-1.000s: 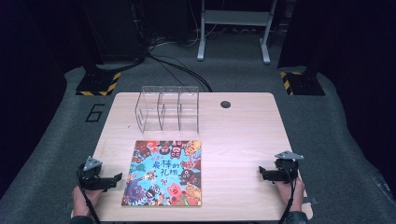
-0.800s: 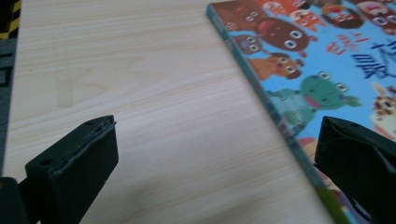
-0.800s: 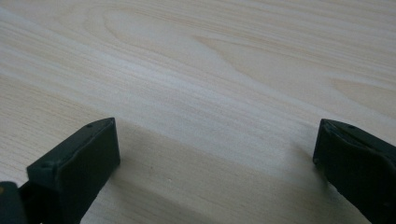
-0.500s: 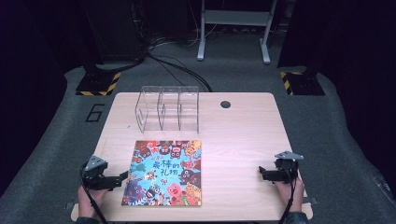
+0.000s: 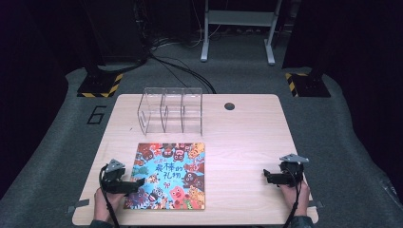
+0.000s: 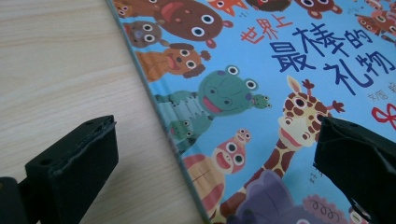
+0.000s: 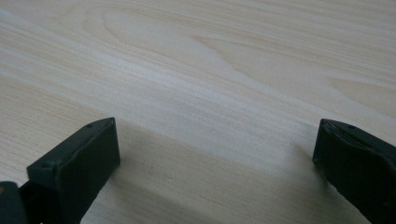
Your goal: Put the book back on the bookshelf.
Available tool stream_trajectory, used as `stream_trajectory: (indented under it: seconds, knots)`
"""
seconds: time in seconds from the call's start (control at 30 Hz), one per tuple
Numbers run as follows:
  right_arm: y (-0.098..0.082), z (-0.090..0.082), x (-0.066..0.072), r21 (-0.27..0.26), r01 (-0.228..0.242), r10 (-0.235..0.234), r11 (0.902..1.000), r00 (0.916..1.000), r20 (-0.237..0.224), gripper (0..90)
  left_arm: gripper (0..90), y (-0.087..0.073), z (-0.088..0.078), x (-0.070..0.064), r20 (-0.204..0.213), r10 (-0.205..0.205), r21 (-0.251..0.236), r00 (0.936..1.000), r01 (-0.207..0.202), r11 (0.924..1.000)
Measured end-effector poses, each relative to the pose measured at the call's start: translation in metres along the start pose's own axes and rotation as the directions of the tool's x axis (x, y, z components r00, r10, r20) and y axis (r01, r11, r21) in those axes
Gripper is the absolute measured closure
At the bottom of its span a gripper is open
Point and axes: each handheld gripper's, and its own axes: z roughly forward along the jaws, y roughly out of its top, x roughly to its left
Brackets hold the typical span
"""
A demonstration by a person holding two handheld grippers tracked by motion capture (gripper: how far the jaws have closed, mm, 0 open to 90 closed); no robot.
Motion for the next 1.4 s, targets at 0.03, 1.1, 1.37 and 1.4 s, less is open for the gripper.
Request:
stream_trajectory:
  seconds: [0.03, 1.1, 1.37, 1.4]
  knots:
    - [0.0, 0.0, 0.0, 0.0, 0.0, 0.0, 1.0, 1.0, 0.0, 0.0, 0.0, 0.0, 0.0, 0.0, 0.0, 0.0, 0.0, 1.0, 0.0, 1.0]
    - [0.0, 0.0, 0.0, 0.003, -0.001, 0.001, 1.0, 1.0, 0.002, 0.0, 4.2, 0.007, 0.02, -0.027, -0.046, 0.011, -0.003, 0.9989, -0.011, 0.9999]
    - [0.0, 0.0, 0.0, 0.001, 0.0, 0.0, 1.0, 1.0, 0.002, 0.0, 4.9, 0.01, 0.025, -0.037, -0.041, 0.012, 0.001, 0.9991, -0.012, 0.9999]
    - [0.0, 0.0, 0.0, 0.002, 0.0, 0.0, 1.0, 1.0, 0.002, 0.0, 4.9, 0.01, 0.026, -0.039, -0.044, 0.011, -0.007, 0.999, -0.011, 0.9999]
